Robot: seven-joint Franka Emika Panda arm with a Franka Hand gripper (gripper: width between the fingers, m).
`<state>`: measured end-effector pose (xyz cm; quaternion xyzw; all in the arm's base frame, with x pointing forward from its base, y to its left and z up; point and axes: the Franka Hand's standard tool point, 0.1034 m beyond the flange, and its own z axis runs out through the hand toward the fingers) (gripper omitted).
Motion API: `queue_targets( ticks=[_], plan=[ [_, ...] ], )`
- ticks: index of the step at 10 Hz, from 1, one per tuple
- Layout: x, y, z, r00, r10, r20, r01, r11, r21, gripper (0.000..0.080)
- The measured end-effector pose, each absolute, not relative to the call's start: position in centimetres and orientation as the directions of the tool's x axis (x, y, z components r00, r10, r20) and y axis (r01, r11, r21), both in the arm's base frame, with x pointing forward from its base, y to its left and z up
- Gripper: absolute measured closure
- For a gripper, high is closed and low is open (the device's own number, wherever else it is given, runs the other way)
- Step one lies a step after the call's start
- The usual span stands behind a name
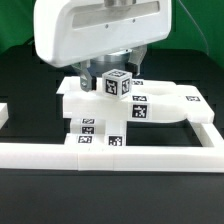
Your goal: Assemble chair
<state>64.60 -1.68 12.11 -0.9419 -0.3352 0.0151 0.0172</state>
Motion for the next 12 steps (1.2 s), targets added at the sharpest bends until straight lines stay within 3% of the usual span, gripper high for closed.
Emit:
queue_targets(
  ticks=[1,2,3,6,9,12],
  plan=[
    [64.6,-1.68,12.04,0.775,0.632,-0.016,0.631,-0.775,-0.041,0.0417],
    [64.59,-1.73,12.04,0.776,0.631,-0.016,0.63,-0.775,-0.041,0.0417],
    [64.59,-1.74,12.04,0.776,0.631,-0.016,0.63,-0.776,-0.041,0.0517],
    [64.58,-1.73,12.04,0.806,0.591,-0.018,0.59,-0.806,-0.041,0.0515],
    [64.5,-1.73,11.98,0.947,0.322,0.007,0.322,-0.947,-0.015,0.0515],
    [64.55,-1.62,11.99,0.998,0.026,0.063,0.027,-1.0,-0.004,0.0515]
  ],
)
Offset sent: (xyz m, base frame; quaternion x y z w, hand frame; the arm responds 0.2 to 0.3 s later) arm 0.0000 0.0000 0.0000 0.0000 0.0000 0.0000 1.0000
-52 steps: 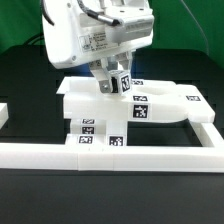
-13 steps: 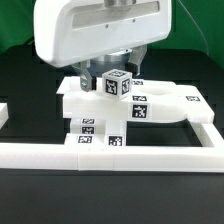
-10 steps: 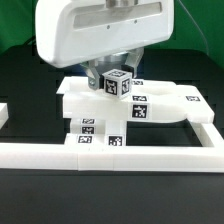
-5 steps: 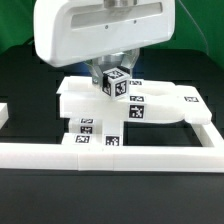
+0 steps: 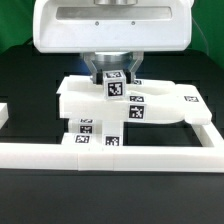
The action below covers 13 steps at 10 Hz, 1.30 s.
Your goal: Assemble chair
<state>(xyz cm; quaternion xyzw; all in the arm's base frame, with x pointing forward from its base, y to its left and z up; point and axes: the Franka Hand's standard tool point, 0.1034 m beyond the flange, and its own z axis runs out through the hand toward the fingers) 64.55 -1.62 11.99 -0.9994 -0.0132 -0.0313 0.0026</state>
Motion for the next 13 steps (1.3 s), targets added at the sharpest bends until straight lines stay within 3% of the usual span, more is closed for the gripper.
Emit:
queue_targets(
  ticks=[7,13],
  plan=[
    [64.72,-1.45,12.03,0.894,-0.444,0.062,-0.442,-0.896,-0.041,0.0515],
    [64.75,-1.3,12.03,0.659,-0.751,0.03,-0.748,-0.659,-0.076,0.0515]
  ],
)
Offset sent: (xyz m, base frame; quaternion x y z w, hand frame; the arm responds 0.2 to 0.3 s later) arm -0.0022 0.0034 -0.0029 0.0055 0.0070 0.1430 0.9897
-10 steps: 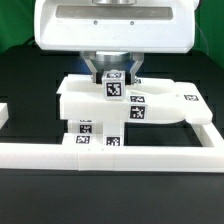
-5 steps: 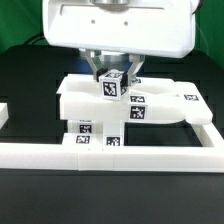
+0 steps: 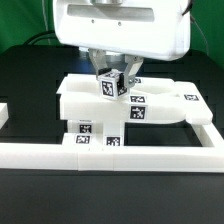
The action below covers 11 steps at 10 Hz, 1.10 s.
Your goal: Assemble chair
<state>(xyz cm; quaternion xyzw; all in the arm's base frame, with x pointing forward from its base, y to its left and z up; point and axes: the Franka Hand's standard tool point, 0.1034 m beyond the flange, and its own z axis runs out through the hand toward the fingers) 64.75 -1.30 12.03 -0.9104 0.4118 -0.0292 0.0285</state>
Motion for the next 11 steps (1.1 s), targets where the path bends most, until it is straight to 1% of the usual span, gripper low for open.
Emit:
queue_targets(
  ticks=[5,6,8,9,10,11],
  plan=[
    [64.74,-1.1,12.01,0.411,-0.911,-0.007,-0.908,-0.409,-0.089,0.0515],
    [64.74,-1.0,12.0,0.344,-0.939,-0.02,-0.936,-0.341,-0.091,0.0515],
    [64.75,-0.82,11.98,0.224,-0.974,-0.043,-0.971,-0.219,-0.093,0.0515],
    [64.75,-0.79,11.98,0.199,-0.979,-0.048,-0.977,-0.194,-0.093,0.0515],
    [64.76,-0.65,11.97,0.131,-0.989,-0.064,-0.988,-0.125,-0.092,0.0515],
    [64.76,-0.59,11.96,0.095,-0.993,-0.072,-0.992,-0.088,-0.091,0.0515]
  ],
)
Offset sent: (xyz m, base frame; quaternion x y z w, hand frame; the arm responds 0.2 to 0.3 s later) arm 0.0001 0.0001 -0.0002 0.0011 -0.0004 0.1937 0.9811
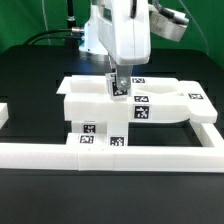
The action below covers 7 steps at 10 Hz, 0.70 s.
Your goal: Assemble chair
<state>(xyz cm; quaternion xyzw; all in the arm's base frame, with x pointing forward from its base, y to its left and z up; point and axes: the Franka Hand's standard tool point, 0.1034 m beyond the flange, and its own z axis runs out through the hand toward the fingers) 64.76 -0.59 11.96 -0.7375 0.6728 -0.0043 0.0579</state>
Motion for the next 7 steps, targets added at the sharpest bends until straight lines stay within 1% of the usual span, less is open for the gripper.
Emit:
queue_targets(
  ticks=[1,2,4,5,6,7],
  plan=[
    [64.76,-0.46,11.95,0.009,-0.996,-0.089,-0.996,-0.001,-0.086,0.0515],
    [64.75,-0.44,11.94,0.003,-0.996,-0.09,-0.996,0.005,-0.086,0.0515],
    [64.74,-0.44,11.91,0.053,-0.995,-0.085,-0.995,-0.045,-0.09,0.0515],
    [64.74,-0.48,11.9,0.106,-0.991,-0.079,-0.991,-0.098,-0.094,0.042],
    [64.74,-0.53,11.89,0.212,-0.975,-0.068,-0.974,-0.205,-0.102,0.0282],
    [64.73,-0.5,11.87,0.273,-0.96,-0.062,-0.958,-0.266,-0.106,0.0188]
  ],
)
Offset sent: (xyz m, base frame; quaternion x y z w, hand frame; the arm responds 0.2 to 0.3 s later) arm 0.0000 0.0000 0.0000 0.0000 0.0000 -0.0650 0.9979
